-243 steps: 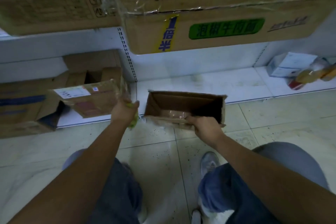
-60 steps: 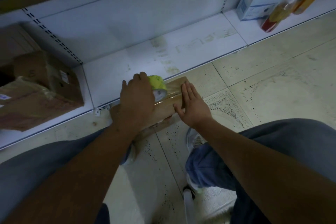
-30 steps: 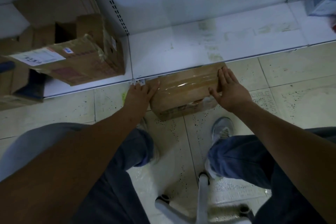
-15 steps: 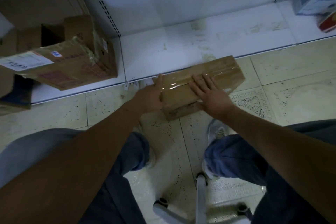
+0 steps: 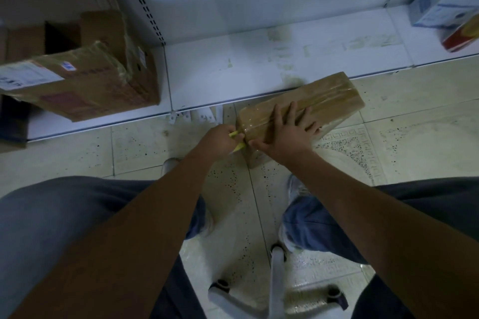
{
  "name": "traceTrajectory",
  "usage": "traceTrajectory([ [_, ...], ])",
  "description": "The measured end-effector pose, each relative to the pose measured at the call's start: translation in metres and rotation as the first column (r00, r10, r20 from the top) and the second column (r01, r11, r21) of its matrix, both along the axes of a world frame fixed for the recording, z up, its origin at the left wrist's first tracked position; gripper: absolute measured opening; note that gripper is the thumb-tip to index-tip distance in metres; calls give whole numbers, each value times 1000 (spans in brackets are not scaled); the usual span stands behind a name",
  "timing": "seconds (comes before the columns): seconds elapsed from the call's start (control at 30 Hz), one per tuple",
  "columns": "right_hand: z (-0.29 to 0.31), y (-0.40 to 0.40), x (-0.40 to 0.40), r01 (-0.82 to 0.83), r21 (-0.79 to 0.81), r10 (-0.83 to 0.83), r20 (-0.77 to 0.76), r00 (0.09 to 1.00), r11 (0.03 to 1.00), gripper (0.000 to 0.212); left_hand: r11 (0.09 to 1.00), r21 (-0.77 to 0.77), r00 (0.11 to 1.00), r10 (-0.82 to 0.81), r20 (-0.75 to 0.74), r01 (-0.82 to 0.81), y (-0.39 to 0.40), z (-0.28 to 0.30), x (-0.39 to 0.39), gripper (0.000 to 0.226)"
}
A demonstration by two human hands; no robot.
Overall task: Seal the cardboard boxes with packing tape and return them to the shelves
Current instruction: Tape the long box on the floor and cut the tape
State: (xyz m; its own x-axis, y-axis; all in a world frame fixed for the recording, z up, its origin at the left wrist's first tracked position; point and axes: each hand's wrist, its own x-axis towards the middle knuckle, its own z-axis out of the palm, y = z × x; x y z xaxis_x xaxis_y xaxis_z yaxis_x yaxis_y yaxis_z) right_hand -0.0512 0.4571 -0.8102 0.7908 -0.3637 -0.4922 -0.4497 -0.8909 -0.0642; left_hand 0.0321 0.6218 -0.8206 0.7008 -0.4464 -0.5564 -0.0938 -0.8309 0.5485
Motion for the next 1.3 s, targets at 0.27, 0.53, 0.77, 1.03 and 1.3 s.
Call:
traceTrajectory([
  [0.27, -2, -41, -15, 566, 314, -640, 236, 731, 762, 128, 999, -38, 988, 19, -155, -25, -1, -5, 26, 87],
  [0.53, 5, -31, -19, 653, 701, -940, 74, 334, 287, 107, 971, -222, 971, -133, -199, 87, -24, 17, -7, 49],
  [0.77, 77, -11, -41, 480, 788, -856, 111, 504, 385, 46, 952, -302, 971, -115, -208, 48, -2, 56, -70, 21],
  [1.03, 161, -1, -51, 3, 989, -790, 118, 602, 150, 54, 717, -486, 858, 337, -387, -501, 7, 144, -92, 30],
  [1.3, 162, -3, 10, -182, 821, -299, 391, 871, 542, 116, 802, -495, 868, 467, 170, -334, 16, 160, -35, 37],
])
